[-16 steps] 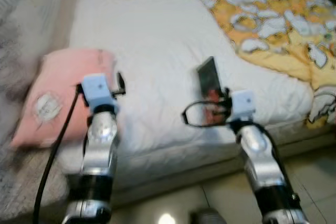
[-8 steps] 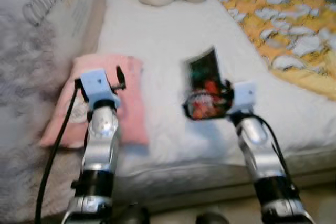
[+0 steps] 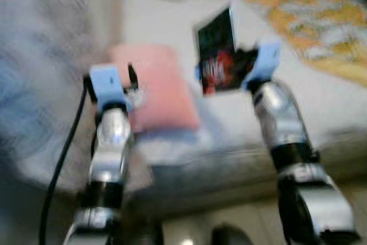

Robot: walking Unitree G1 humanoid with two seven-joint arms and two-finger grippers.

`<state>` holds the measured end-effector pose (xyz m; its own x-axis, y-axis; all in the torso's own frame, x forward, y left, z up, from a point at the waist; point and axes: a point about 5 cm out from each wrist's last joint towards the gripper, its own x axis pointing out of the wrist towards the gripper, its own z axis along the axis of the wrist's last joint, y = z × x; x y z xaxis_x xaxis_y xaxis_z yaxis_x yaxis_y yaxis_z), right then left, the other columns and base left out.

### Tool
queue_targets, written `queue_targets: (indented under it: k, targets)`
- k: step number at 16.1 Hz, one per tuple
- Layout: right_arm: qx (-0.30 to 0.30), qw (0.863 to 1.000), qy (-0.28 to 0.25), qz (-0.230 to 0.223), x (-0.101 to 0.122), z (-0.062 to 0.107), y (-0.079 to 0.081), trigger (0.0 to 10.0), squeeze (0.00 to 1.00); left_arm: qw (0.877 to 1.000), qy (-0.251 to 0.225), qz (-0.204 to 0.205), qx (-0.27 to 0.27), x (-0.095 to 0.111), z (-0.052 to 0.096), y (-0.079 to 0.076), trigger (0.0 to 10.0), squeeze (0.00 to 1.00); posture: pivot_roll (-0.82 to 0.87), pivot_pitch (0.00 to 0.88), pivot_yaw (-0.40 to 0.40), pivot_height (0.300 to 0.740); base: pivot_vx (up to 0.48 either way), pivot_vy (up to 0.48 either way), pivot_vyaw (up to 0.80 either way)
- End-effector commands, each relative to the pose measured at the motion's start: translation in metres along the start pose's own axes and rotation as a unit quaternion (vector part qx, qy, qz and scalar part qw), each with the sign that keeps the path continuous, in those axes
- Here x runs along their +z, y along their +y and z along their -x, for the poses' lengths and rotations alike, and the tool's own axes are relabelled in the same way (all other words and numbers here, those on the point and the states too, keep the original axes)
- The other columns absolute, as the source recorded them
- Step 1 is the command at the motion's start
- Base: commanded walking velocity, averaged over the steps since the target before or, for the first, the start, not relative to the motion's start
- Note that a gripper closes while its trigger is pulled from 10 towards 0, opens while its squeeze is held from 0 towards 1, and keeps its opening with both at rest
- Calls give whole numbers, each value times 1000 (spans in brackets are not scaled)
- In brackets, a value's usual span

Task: Clean up the room

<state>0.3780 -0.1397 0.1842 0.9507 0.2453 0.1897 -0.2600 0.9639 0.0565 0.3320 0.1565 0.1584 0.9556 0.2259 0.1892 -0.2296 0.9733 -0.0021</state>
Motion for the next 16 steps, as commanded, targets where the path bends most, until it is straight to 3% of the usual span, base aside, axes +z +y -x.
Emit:
queue_targets:
  k: [1,2,3,6,8,10,11,12,16]
  targets:
    - [-27,999,-23,37,6,9,-12,0,0,1000,-9,7,-12,7,4,-6,10000,0,-28,0,-19,697,0,0,0]
    - [-54,994,-17,91,-6,43,-18,0,0,999,3,5,-48,5,27,-8,10000,0,-40,0,-15,697,0,0,0]
    - [-62,993,-8,100,-13,60,-20,0,0,998,13,0,-63,1,39,-7,10000,0,-45,0,-17,697,0,0,0]
    - [-79,992,30,99,-34,85,-25,0,0,997,40,-2,-73,-12,46,-10,10000,0,-61,0,-15,697,0,-320,267]
    - [-82,990,40,107,-39,90,-25,0,0,996,22,-7,-83,-4,37,-21,10000,0,-70,0,-9,697,0,-480,797]
    - [-95,989,32,111,-33,89,-24,0,0,996,26,-6,-89,0,32,-22,10000,0,-76,0,-4,697,0,-480,784]
    - [-99,989,25,109,-30,88,-23,0,0,994,45,43,-88,-4,35,-23,10000,0,-78,0,-1,697,0,-480,781]
    - [-95,990,15,100,-27,86,-21,0,0,993,51,67,-87,-6,39,-25,10000,0,-83,0,3,697,0,-465,775]
    - [-96,990,18,106,-31,86,-15,0,0,993,43,49,-95,-6,34,-29,10000,0,-77,0,2,697,0,0,0]
